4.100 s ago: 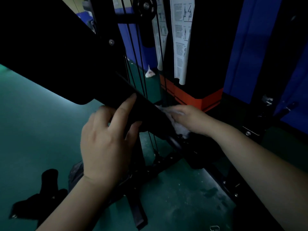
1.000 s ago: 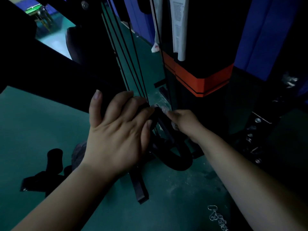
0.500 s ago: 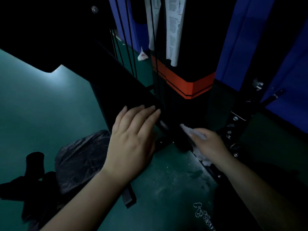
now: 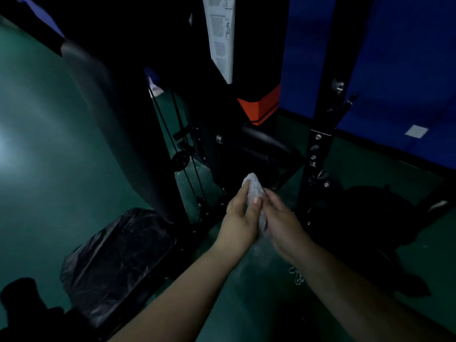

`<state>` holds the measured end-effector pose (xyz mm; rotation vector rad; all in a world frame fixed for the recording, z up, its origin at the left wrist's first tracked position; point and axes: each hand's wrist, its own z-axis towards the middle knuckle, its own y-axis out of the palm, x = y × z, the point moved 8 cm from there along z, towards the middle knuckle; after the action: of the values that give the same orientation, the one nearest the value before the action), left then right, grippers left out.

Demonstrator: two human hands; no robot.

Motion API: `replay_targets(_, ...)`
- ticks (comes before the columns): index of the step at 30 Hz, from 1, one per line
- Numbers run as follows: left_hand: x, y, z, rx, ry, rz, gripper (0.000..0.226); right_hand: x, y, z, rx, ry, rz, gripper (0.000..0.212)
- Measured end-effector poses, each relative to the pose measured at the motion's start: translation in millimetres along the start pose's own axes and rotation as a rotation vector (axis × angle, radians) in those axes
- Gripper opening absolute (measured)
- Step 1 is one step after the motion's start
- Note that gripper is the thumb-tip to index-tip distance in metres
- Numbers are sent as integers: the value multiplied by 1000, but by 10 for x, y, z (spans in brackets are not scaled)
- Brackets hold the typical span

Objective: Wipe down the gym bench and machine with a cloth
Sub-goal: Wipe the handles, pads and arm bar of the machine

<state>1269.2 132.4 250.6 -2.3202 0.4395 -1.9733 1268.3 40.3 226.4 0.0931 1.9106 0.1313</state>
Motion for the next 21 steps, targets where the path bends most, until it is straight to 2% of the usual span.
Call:
replay_targets(4, -21, -159, 66, 170, 24, -47, 41, 19, 191, -129, -28, -46, -74, 32)
replay_targets(7, -80, -193, 106, 216, -10, -157, 34, -21, 70, -135, 23, -87, -132, 37)
replay_targets(10, 113, -219, 172, 258, 141, -180, 38, -111, -314, -82, 239, -90, -119, 30)
replay_targets(12, 319, -131, 250, 254, 272, -148, 40, -239, -602, -63, 404, -106, -114, 39)
replay_targets(14, 463, 79, 351, 200, 368, -11, 36, -438, -756, -36, 446, -158, -172, 50)
replay_targets(15, 477, 226, 421, 126, 403, 47, 34, -543, -769, -7, 421, -195, -212, 48)
replay_targets(16, 408, 320, 518, 82, 411, 91, 34, -649, -746, 24, 387, -232, -262, 41)
replay_targets(18, 175, 279, 685, 104, 353, 52, 25, -825, -662, 46, 347, -288, -367, 25)
replay_targets(21, -217, -81, 711, 291, 222, 204, 20, -984, -602, 39, 356, -344, -471, 20)
